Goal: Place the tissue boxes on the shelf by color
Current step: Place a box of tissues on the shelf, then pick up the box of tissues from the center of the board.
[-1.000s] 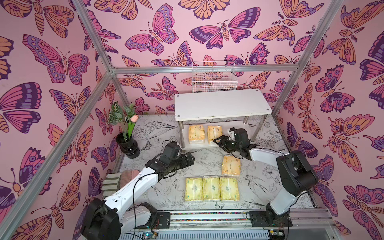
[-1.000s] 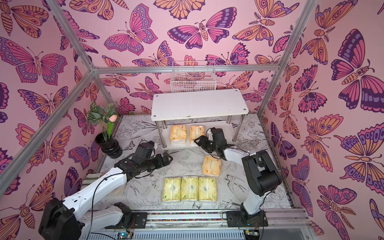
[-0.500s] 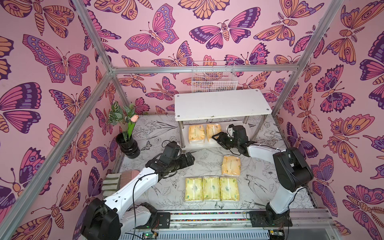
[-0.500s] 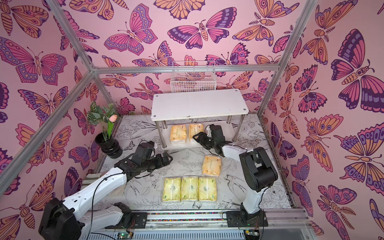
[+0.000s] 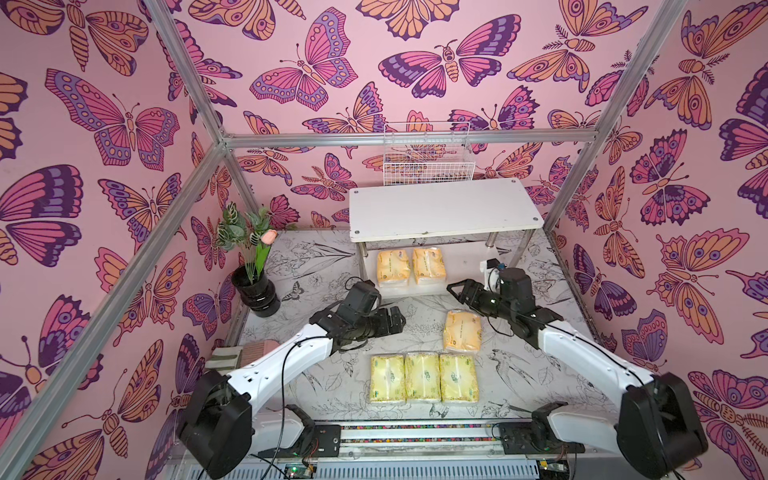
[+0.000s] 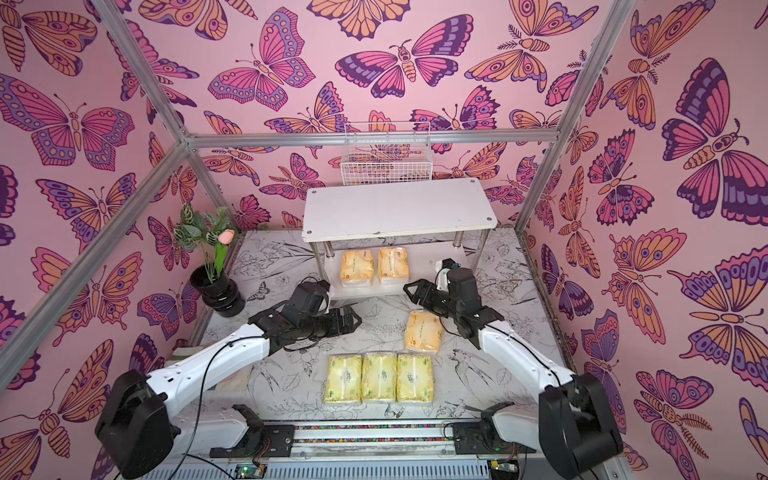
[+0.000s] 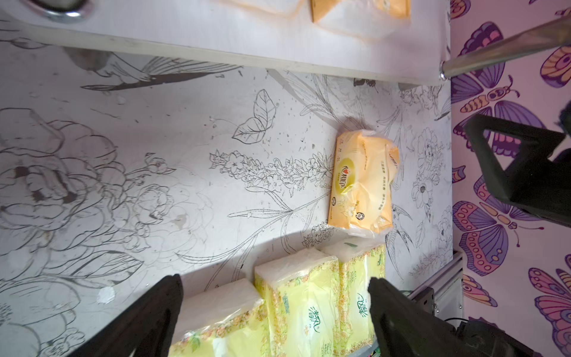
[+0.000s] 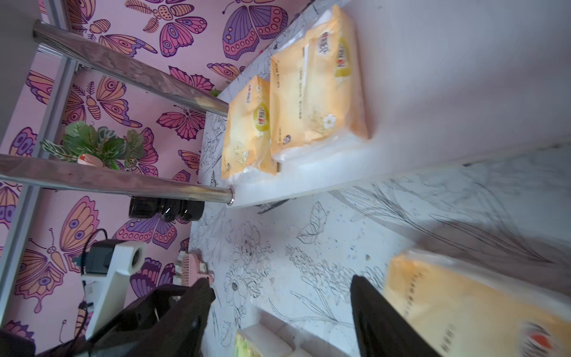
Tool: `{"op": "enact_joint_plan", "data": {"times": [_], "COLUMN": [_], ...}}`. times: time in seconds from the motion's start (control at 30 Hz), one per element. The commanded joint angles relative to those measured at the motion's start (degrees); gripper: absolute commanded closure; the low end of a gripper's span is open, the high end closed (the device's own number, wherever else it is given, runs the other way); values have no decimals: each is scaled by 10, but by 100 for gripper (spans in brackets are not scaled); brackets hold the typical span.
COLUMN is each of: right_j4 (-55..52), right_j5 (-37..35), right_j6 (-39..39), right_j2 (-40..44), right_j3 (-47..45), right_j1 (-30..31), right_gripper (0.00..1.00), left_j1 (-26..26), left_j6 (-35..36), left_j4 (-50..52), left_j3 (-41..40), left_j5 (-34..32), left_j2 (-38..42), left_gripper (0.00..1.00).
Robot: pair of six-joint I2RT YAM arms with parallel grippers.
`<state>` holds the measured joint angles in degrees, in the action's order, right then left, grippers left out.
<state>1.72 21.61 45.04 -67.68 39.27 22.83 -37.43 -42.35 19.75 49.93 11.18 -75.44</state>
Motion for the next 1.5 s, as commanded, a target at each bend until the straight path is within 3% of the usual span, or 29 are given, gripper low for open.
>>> {"op": "enact_joint_plan", "data": {"times": [0.0,0.23,0.5,0.87,1.13,1.3,1.47], "right_j4": [-101,-177,-162,40,168,251,253], "right_j5": [-21,-54,-36,11,86,125,129], "right_j6": [-23,-3,29,70,101,132,137], "right_j2": [59,220,277,161,53,-3,2], "right_j3": [-58,-170,-253,-305,-296,-298,-293], "right_j1": [-32,-71,-76,-76,-76,-76,-76], "right_gripper": [22,13,12,13,15,20,31], "left_j1": [-26,-65,-81,-99,-102,-106,-108], "left_j6": [15,12,-7,-51,-97,-118,-125], "left_j4": [-22,-76,-134,-203,-256,-284,-295], "left_j3": [26,95,149,162,148,131,121], "left_j5": [14,55,92,111,125,128,127], "left_j2": [-50,-177,-282,-351,-377,-383,-383], "left_gripper": [0,0,0,0,0,0,0]}}
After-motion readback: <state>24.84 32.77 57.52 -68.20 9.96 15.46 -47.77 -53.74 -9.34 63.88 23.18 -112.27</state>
